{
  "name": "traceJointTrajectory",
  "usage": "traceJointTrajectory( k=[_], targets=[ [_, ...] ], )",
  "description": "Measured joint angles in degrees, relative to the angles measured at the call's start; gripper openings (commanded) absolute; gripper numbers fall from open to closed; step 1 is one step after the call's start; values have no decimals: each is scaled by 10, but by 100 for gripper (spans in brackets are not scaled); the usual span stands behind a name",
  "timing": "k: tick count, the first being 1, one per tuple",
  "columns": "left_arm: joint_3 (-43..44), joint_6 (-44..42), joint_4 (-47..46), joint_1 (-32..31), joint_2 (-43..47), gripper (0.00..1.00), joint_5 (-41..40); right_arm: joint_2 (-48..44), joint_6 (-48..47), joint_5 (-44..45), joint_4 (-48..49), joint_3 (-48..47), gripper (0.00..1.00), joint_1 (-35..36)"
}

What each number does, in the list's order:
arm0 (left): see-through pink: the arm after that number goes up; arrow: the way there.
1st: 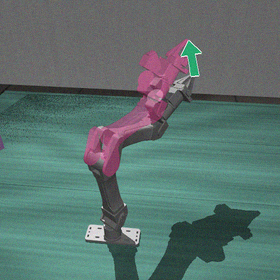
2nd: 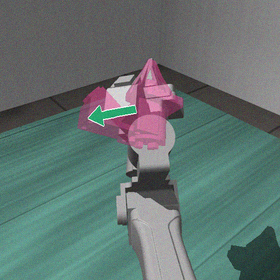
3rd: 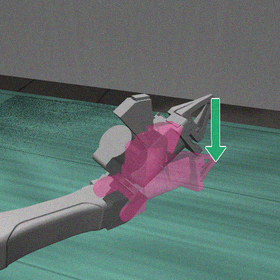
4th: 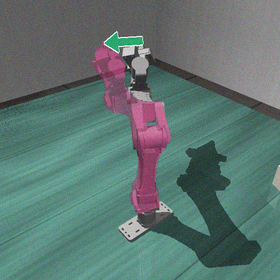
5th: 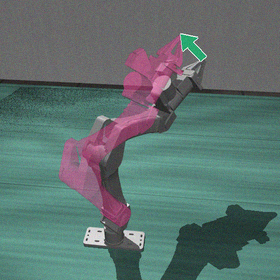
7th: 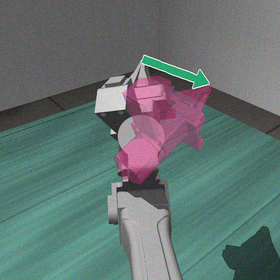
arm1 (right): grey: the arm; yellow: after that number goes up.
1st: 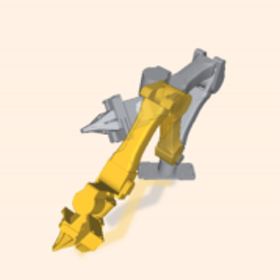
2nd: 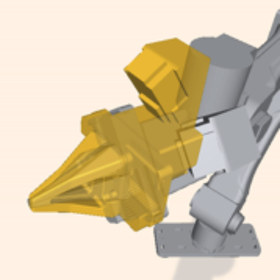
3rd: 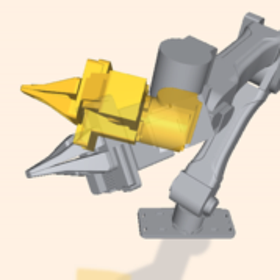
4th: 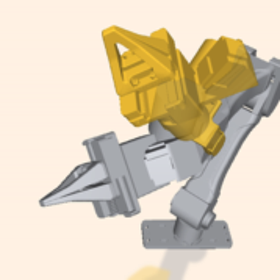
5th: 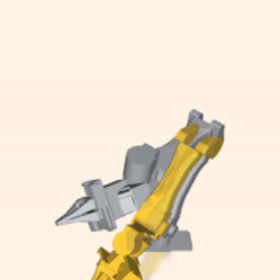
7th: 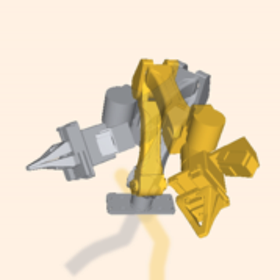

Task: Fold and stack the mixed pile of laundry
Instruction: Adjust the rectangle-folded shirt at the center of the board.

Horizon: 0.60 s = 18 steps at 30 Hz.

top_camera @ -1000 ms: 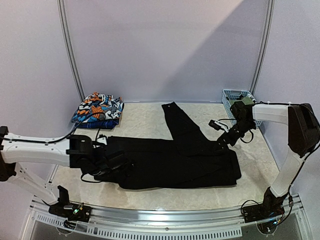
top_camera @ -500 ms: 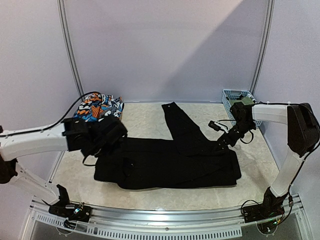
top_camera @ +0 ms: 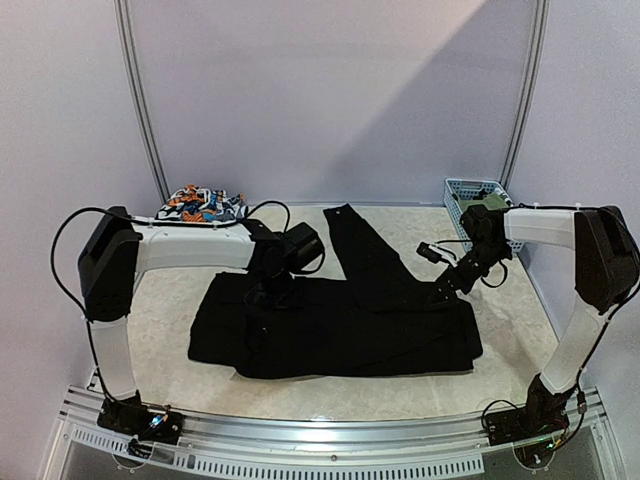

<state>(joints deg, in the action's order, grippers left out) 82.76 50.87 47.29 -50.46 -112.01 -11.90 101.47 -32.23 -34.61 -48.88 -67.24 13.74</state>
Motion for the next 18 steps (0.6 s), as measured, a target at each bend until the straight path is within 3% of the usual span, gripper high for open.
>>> traceJointTrajectory(
  k=[6,15,18],
  targets=[
    [-47,-1,8,7,17,43,38,0,-2,0,-2,0,99,0],
    [-231,12,68,7,230,42,63,13,-10,-6,-6,-1,99,-2],
    [-268,13,107,8,261,50,48,15,-11,-7,-8,-1,99,-3]
  ],
)
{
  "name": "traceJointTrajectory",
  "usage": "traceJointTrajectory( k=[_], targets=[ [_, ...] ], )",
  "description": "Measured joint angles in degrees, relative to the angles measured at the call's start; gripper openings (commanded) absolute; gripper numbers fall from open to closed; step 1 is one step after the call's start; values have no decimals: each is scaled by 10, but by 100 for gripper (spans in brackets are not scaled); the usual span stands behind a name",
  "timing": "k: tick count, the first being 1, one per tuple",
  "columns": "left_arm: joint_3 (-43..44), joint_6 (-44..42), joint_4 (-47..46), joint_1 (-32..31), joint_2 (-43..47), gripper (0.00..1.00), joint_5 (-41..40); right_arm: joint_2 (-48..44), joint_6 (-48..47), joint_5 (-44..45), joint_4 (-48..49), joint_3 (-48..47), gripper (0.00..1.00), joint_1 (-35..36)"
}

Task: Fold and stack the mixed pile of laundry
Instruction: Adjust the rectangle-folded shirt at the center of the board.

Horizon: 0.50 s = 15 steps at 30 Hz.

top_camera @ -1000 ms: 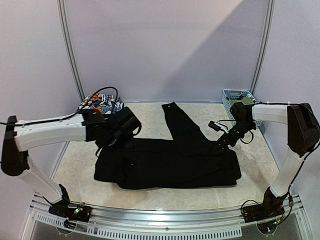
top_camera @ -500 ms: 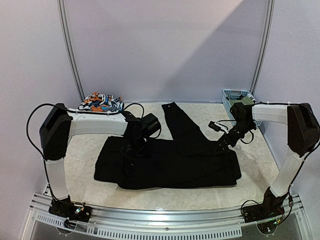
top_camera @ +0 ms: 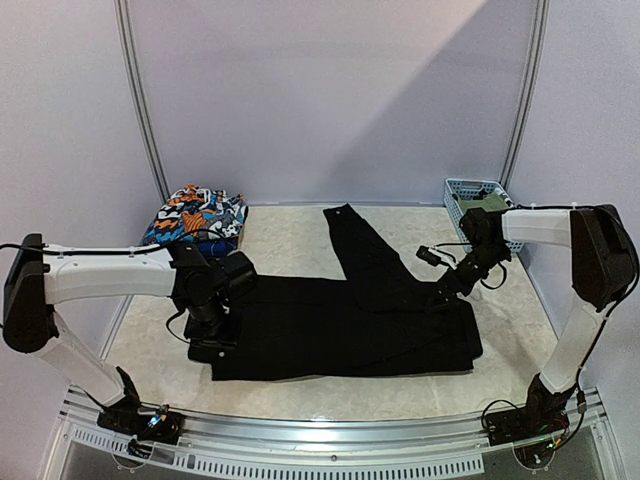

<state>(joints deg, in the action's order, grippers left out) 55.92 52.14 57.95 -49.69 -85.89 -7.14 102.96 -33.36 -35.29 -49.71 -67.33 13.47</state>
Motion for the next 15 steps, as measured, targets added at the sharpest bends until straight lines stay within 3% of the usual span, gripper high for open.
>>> traceJointTrajectory(
  k=[6,15],
  targets=[
    [-7,12,11,24,76,56,-52,0,-2,-2,-3,-3,99,0],
    [-236,25,-164,111,216,45,19,0,-2,-6,-5,-3,99,0]
  ],
)
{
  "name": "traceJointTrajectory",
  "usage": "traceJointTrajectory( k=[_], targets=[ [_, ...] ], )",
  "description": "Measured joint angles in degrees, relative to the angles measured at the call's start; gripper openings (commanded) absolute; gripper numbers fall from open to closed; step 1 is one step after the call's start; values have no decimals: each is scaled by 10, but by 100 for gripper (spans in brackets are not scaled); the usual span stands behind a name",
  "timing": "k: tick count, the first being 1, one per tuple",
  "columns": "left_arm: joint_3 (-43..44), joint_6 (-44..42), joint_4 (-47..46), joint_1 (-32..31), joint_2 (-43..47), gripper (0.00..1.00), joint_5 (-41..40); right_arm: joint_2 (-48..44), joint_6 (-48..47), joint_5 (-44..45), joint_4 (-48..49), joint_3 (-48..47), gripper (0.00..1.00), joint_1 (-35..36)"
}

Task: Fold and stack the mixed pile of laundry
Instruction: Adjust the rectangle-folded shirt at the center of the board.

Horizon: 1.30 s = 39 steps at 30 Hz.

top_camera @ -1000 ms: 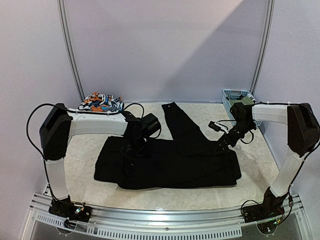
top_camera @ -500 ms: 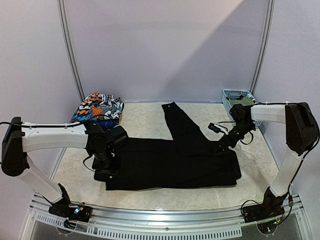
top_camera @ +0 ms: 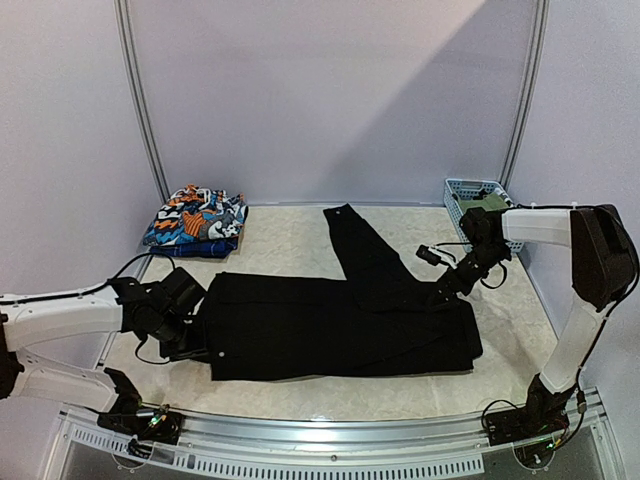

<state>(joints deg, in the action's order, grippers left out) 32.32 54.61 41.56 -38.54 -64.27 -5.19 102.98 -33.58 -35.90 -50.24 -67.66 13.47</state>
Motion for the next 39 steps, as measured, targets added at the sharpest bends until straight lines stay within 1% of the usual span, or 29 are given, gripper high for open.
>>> traceJointTrajectory(
  k=[5,7,11,16,25,30,33,37,39],
  targets=[
    [-18,-26,-73,33,-7,38,37,0,0,-3,-3,0,99,0],
    [-18,-37,-107,41,-26,37,55,0,0,-3,-4,0,99,0],
    [-15,-52,-138,47,-83,36,74,0,0,-3,-6,0,99,0],
    [5,-58,-136,49,-113,32,72,0,0,-2,-8,0,99,0],
    [17,-57,-78,50,-91,30,37,0,0,-3,-8,0,99,0],
    [17,-57,-83,51,-102,28,35,1,0,-3,-9,-1,99,0],
    [22,-58,-94,52,-131,24,45,2,0,-3,-9,-1,99,0],
    [30,-61,-113,53,-148,16,52,2,-1,-3,-10,-1,99,0],
    [31,-63,-117,53,-150,14,55,2,-2,-2,-10,-1,99,0]
  ],
)
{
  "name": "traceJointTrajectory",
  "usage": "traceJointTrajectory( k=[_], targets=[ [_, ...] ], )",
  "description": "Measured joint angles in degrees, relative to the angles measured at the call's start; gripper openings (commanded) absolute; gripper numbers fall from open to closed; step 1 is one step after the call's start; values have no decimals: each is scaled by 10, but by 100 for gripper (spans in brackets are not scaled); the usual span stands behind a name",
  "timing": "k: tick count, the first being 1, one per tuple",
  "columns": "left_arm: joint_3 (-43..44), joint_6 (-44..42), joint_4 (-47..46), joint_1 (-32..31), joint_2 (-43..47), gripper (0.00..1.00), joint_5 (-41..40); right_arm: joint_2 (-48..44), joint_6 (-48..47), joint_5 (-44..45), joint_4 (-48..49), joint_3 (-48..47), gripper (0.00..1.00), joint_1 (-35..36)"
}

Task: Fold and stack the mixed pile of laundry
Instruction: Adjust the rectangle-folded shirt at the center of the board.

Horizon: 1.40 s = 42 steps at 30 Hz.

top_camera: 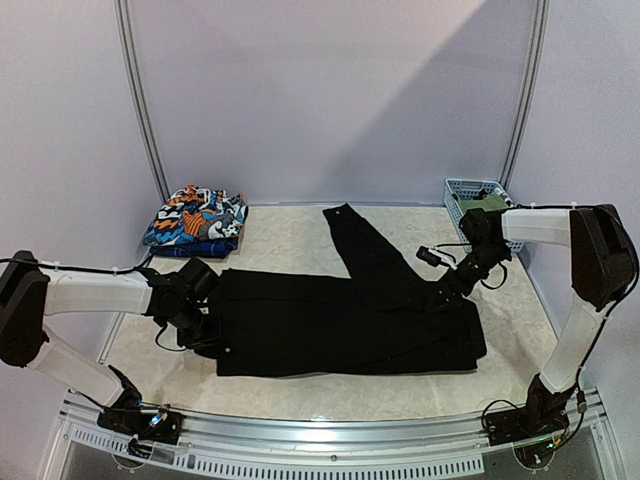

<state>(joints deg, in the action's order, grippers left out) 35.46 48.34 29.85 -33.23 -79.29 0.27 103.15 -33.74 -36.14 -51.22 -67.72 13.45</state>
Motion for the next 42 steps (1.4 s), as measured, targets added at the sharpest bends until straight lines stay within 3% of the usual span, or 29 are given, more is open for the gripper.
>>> traceJointTrajectory(
  k=[5,12,16,19,33,42],
  targets=[
    [14,-7,16,0,0,11,2,0,0,0,0,0,99,0],
    [43,-25,12,0,-5,22,22,2,0,0,0,0,99,0],
    [54,-21,31,0,-28,34,7,2,0,0,-1,-1,99,0],
    [61,-20,60,0,-29,35,-15,2,0,0,-1,-1,99,0],
    [68,-23,45,0,-63,24,-6,3,0,0,-2,-1,99,0],
    [68,-31,30,1,-68,1,9,3,0,0,-3,-1,99,0]
  ],
)
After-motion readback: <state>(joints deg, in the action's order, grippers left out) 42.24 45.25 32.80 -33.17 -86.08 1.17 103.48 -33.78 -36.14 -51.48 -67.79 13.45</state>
